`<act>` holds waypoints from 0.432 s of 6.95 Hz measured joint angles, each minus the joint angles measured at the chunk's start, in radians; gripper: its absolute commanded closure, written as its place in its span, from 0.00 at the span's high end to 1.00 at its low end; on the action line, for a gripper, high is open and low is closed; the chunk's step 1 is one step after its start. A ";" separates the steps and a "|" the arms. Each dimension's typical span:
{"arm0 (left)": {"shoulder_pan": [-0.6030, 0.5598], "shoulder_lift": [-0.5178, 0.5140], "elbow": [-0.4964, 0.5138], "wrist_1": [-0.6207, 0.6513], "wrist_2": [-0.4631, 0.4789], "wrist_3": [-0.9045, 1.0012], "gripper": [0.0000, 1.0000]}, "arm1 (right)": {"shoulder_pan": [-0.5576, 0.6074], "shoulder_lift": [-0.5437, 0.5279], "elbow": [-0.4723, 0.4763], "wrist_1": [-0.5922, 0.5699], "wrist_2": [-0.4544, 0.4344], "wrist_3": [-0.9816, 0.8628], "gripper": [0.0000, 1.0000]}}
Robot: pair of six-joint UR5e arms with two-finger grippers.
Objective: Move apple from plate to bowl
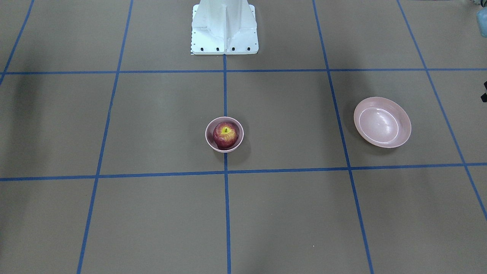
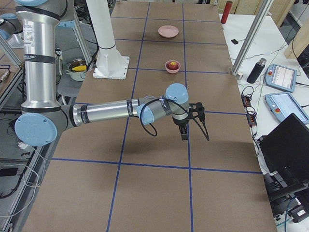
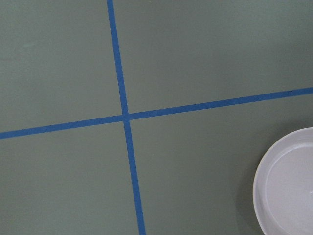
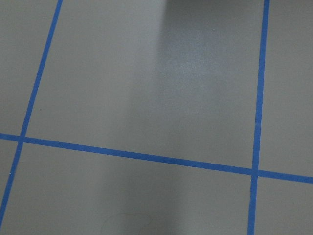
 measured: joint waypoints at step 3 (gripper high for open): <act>0.004 -0.004 -0.008 -0.001 -0.015 0.000 0.98 | -0.001 -0.007 0.002 0.001 -0.029 -0.003 1.00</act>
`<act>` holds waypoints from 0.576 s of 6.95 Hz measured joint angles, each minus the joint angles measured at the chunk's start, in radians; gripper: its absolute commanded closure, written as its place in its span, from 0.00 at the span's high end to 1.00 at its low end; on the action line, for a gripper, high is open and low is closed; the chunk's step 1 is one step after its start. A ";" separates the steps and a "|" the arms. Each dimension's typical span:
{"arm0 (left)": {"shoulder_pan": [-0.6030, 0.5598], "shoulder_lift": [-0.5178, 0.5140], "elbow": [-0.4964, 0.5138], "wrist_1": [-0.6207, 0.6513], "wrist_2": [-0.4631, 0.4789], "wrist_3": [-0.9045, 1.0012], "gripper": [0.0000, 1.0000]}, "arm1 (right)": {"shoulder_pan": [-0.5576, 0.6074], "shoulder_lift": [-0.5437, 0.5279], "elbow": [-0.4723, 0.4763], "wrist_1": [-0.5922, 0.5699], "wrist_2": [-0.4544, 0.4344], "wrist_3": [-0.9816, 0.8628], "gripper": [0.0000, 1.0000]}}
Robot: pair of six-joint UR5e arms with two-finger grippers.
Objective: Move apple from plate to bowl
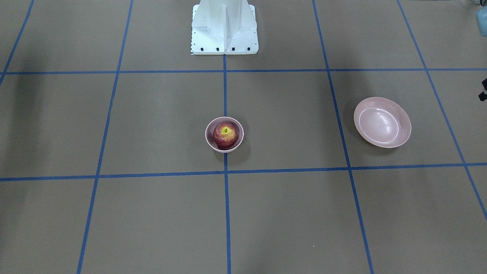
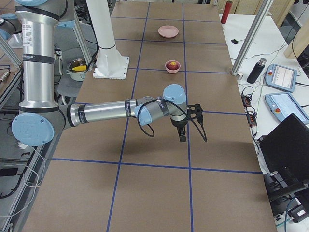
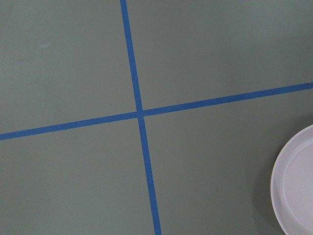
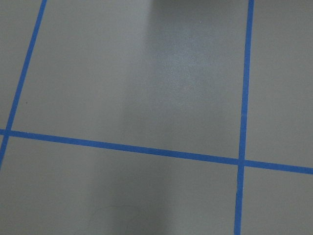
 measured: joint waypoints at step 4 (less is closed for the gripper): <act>0.003 -0.018 -0.004 0.000 -0.061 0.000 0.98 | 0.000 0.000 -0.003 0.000 -0.046 -0.004 1.00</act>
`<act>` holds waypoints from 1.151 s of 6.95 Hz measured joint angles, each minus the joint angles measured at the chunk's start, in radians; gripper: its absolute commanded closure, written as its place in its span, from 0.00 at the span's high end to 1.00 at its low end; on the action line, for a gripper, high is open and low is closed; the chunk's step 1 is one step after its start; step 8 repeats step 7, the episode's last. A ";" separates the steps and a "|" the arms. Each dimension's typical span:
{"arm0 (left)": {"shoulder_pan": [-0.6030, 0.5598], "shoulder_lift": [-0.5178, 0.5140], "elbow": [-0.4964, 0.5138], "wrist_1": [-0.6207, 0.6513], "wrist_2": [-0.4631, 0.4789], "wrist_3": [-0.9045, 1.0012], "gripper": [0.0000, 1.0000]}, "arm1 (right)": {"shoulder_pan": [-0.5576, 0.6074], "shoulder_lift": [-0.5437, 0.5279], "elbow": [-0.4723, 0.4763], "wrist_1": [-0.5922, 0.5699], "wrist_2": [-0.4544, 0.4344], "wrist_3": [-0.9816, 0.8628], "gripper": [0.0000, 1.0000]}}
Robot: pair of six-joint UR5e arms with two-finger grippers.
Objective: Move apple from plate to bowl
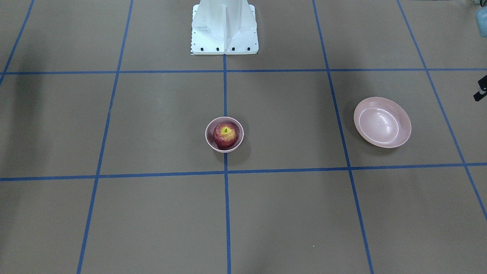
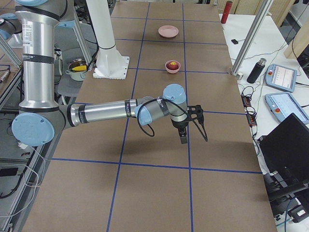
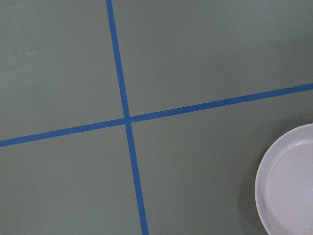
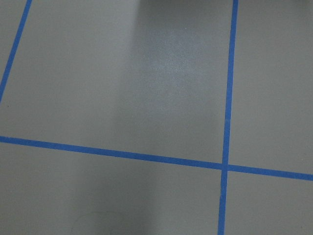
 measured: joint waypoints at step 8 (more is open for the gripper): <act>-0.001 0.012 -0.002 -0.047 -0.008 0.006 0.98 | 0.000 -0.014 0.000 0.033 0.008 0.002 1.00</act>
